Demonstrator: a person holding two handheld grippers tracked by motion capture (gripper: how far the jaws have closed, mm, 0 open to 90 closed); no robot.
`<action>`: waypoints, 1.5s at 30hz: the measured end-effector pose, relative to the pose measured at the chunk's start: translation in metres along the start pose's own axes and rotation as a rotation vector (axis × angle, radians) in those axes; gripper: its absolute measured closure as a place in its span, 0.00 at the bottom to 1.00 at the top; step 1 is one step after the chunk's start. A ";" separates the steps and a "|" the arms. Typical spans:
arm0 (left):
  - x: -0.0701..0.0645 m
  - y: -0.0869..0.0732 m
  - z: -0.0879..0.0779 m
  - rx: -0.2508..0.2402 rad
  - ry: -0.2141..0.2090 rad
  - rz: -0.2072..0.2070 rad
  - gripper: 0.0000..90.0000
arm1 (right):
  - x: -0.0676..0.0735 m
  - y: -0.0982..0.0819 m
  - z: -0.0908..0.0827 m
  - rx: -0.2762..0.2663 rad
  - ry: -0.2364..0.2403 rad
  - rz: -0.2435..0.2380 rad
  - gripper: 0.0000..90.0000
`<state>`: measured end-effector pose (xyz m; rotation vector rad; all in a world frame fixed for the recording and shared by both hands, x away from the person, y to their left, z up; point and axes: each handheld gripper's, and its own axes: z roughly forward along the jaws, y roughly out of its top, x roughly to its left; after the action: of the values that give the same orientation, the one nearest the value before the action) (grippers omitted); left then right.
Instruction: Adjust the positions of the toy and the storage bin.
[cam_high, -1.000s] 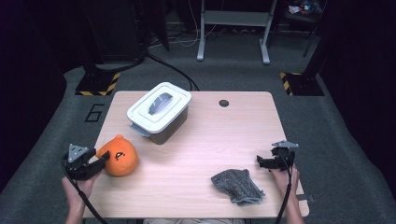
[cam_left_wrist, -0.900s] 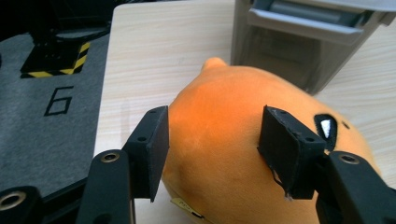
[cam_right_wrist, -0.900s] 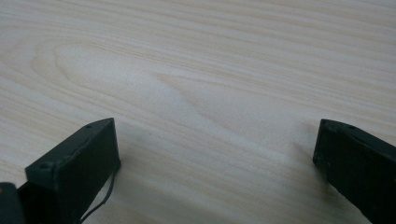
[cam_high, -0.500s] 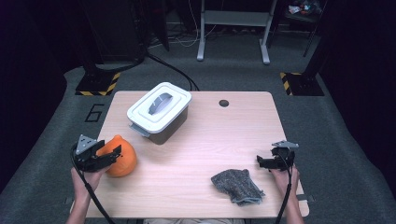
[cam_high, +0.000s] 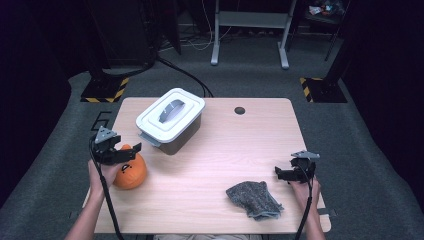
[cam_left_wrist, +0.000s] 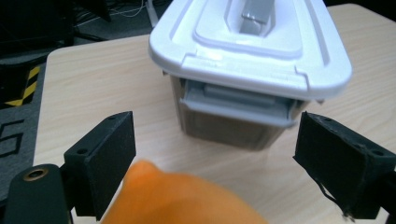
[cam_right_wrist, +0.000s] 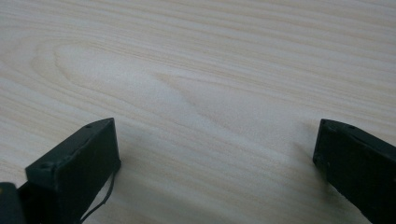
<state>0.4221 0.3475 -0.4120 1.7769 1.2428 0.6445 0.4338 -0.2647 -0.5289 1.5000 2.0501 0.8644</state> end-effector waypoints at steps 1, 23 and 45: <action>0.002 0.004 0.004 0.001 -0.001 -0.003 0.14 | 0.000 0.000 0.000 0.000 0.000 0.000 0.00; 0.022 0.053 0.074 0.061 0.025 0.068 0.16 | 0.000 0.000 0.000 0.000 0.000 0.001 0.00; 0.012 0.051 0.082 0.106 -0.054 0.086 0.19 | 0.000 0.000 0.000 -0.001 0.000 0.000 0.00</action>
<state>0.5162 0.3231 -0.4105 1.9322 1.1879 0.5844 0.4338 -0.2646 -0.5289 1.4998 2.0491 0.8650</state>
